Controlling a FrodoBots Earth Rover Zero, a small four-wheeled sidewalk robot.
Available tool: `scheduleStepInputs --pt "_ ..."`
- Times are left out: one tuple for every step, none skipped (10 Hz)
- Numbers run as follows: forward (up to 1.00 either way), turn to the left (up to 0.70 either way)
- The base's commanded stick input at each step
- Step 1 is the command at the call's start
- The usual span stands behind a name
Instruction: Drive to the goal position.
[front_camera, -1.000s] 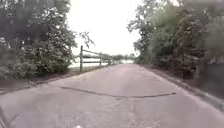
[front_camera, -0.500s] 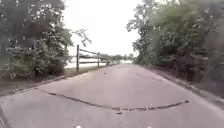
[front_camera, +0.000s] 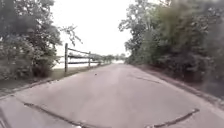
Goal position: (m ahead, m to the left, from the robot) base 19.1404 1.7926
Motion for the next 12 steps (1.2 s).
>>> scheduleStepInputs --pt "1.0 -0.09" --pt "1.0 -0.09" --pt "1.0 -0.09" --pt "1.0 -0.09" --pt "1.0 -0.09" --pt "1.0 -0.09" --pt "1.0 -0.09" --pt "1.0 -0.09" --pt "1.0 -0.09" --pt "1.0 -0.09" --pt "1.0 -0.09" --pt "1.0 -0.05"
